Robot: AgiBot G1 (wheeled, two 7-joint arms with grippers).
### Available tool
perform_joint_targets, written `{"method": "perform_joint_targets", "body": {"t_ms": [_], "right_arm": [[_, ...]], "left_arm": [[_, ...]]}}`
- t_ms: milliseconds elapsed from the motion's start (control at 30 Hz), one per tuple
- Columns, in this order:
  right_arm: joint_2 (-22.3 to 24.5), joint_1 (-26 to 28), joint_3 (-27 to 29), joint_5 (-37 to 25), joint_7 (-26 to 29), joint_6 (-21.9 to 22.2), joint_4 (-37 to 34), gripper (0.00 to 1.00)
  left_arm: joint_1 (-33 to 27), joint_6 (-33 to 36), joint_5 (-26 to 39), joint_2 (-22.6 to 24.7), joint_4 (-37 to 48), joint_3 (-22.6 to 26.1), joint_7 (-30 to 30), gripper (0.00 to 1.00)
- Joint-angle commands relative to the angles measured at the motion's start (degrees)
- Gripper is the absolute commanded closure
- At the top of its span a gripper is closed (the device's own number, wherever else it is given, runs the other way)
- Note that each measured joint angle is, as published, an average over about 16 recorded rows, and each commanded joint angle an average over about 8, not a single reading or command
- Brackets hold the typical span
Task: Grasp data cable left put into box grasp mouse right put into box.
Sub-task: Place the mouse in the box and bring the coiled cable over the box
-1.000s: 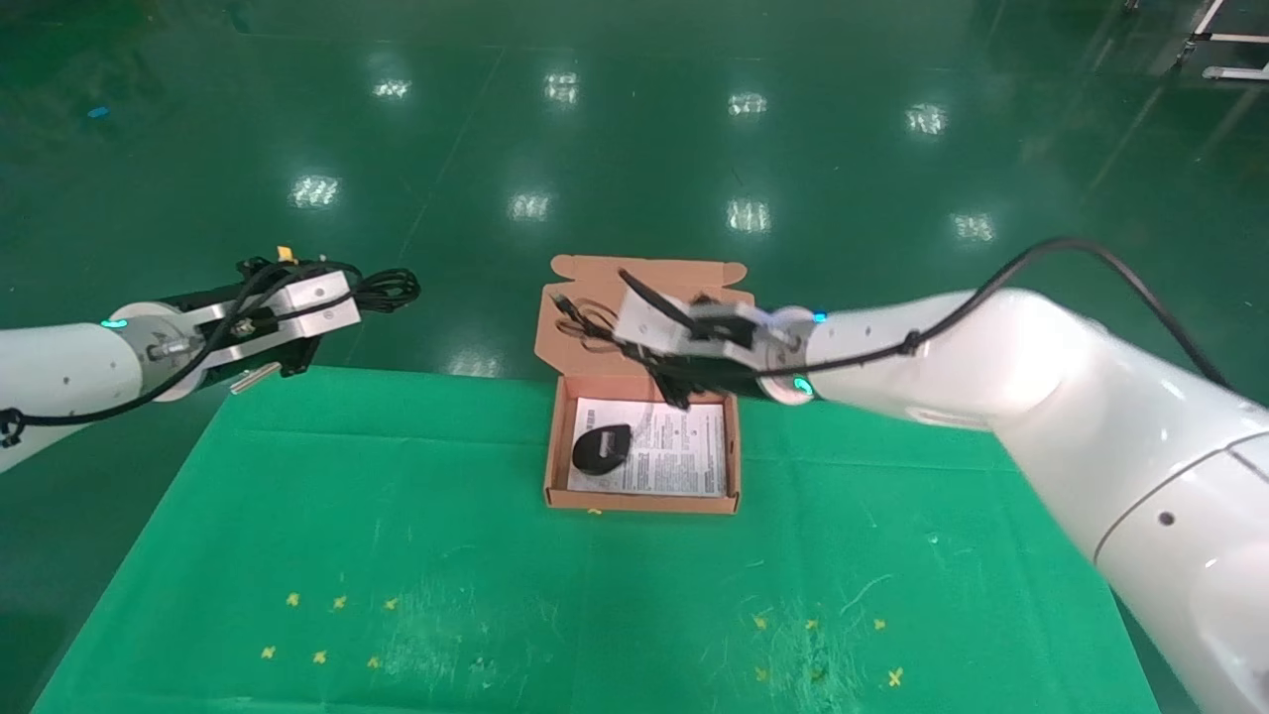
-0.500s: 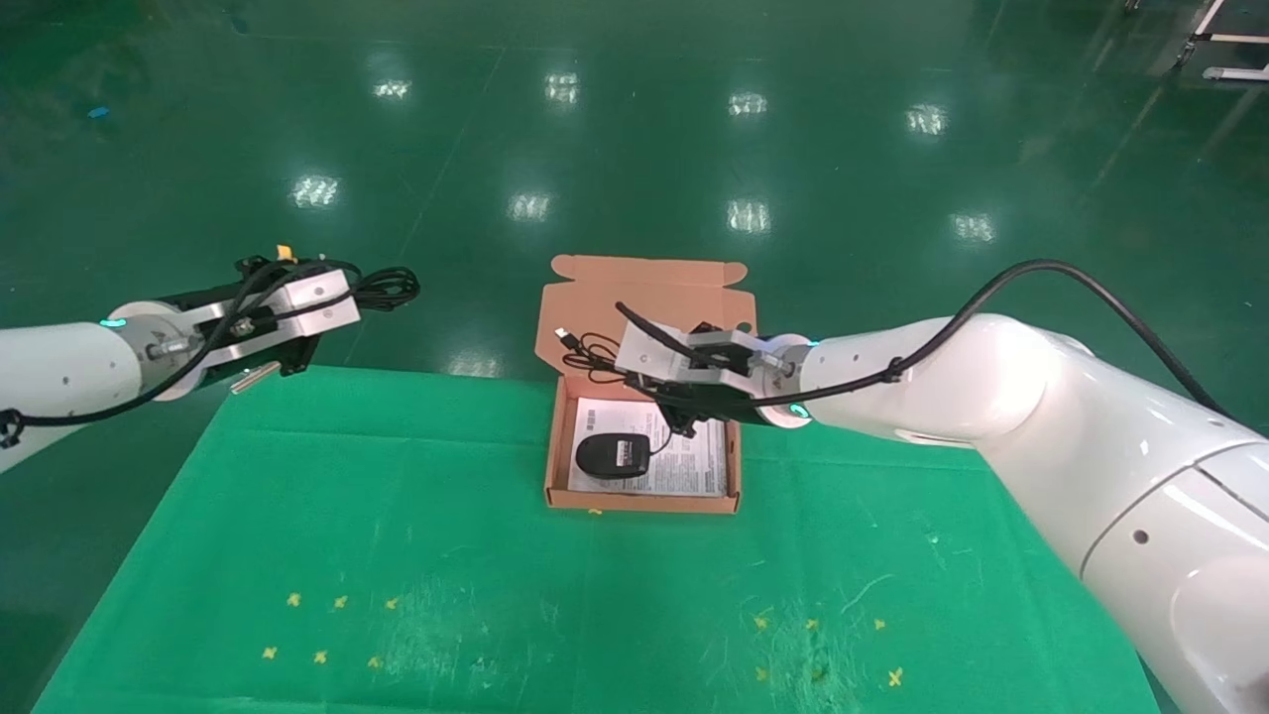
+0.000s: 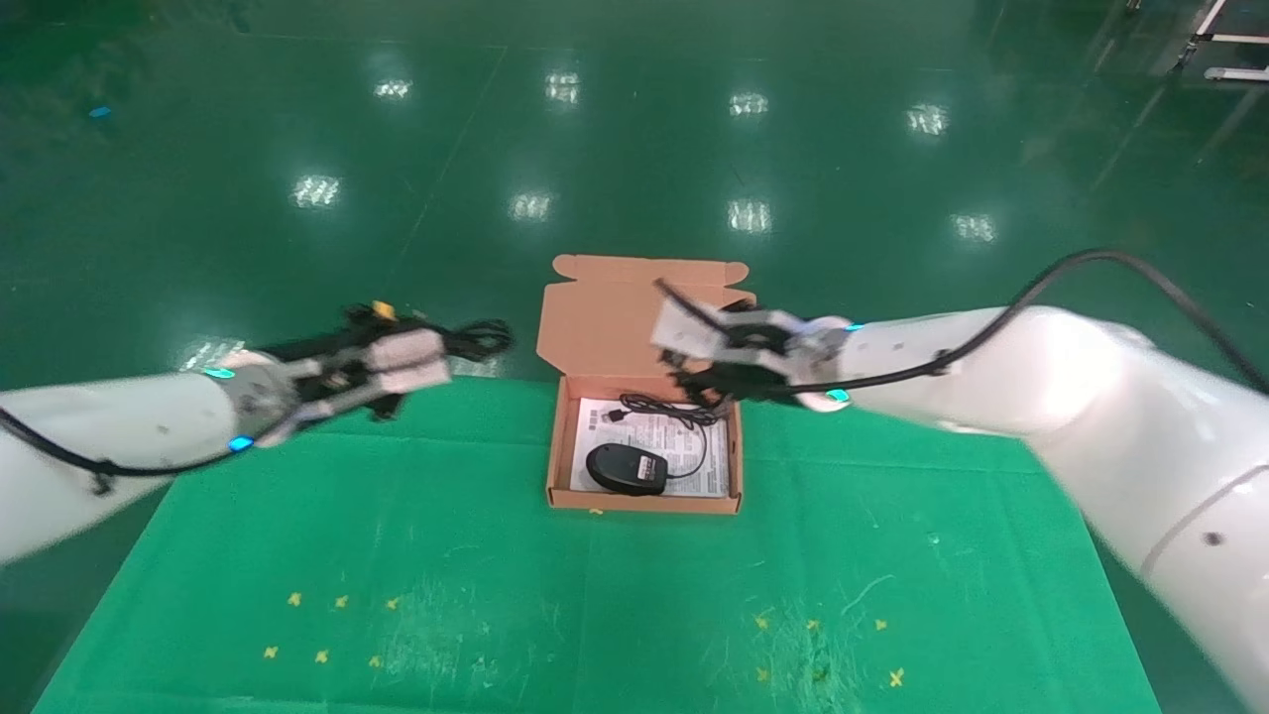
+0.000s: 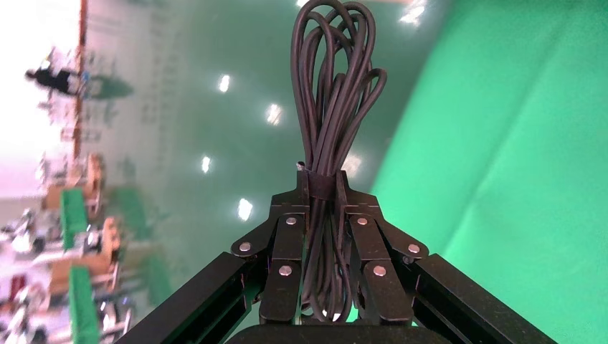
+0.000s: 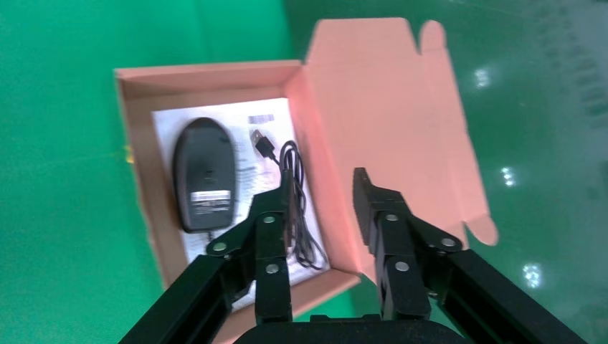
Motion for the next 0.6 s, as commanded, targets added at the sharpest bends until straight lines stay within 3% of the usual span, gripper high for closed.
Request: {"method": "perform_joint_targets", "body": {"t_ms": [33,300,600], "right_arm": [[0.34,0.10,-0.06,-0.04,0.35,0.38,0.30,0.00],[8.57,2.88,-1.58,-5.57,7.05,1.01,5.35,0.00],[20.24,5.36,-4.05,-16.29,23.22,-3.20,20.81,0.00]], "left_arm": [[0.60,0.09,-0.97,0.42,-0.58,0.38,0.67,1.00],[4.48,-5.62,-8.69,6.73,0.94,3.40,9.72,1.00],[5.20,-11.66,-17.96,14.80,8.50,6.64,23.35,1.00]]}}
